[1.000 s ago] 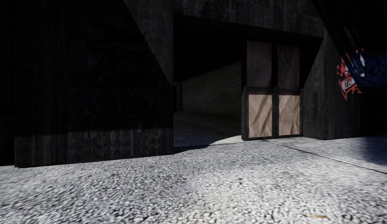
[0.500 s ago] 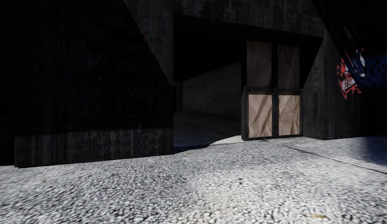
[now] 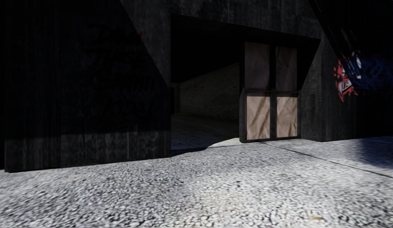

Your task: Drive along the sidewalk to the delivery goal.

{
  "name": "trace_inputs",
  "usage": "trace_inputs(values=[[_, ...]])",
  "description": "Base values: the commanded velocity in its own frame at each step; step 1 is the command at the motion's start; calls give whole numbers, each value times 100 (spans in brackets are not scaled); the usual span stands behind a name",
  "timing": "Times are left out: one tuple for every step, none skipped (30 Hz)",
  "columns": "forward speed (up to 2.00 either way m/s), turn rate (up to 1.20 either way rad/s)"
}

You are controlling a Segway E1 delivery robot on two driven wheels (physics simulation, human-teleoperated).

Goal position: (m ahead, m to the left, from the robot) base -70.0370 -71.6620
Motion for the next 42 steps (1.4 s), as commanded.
trace_inputs(values=[[0,-24],[0,-24],[0,-24],[0,-24],[0,-24],[0,-24],[0,-24],[0,-24],[0,-25],[5,-25],[5,-25],[9,-25],[15,-25],[23,-25],[37,-25],[37,-25],[46,-26],[63,-26],[72,-26],[80,-26],[80,-26],[89,-26],[91,-26],[96,-26],[96,-26],[99,-27],[99,-27],[99,-29],[99,-29],[99,-39],[98,-46],[98,-48],[98,-48],[97,-48],[96,-48],[94,-49],[93,-49],[93,-49],[93,-49],[92,-49],[92,-49],[92,-49]])
